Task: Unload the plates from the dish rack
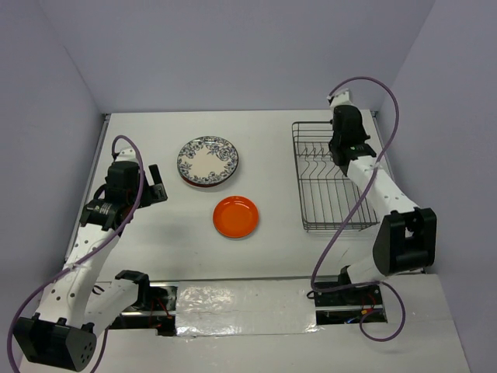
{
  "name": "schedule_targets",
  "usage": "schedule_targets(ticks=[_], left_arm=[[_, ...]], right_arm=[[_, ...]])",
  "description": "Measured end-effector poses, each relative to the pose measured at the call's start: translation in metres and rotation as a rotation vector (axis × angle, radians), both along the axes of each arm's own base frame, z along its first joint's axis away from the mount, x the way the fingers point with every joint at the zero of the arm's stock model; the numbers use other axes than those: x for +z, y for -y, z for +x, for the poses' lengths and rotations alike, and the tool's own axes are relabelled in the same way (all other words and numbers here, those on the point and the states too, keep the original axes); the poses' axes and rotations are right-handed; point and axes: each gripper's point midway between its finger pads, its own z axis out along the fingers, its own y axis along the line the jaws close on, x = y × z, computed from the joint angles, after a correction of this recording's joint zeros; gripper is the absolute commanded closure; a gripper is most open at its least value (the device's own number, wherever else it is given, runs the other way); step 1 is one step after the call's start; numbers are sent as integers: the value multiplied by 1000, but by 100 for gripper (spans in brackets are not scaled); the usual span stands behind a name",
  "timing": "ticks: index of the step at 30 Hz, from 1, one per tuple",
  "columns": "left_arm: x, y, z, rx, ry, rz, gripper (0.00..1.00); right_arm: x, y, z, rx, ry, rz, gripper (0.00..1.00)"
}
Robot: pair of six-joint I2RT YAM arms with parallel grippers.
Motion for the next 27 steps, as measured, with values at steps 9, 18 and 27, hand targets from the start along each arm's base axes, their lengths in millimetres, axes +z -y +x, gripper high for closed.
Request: schedule_targets(ticks=[9,18,27], left_arm=[[0,-4,0,16,2,12,0],[13,-14,-7,77,53,23,0],[16,-16,-9,84,65,26,1]], right_arm=[[109,-71,-37,200,302,247,100],[107,-201,-100,730,355,1019,100],[-87,-309,-136,699,-344,1360,100]])
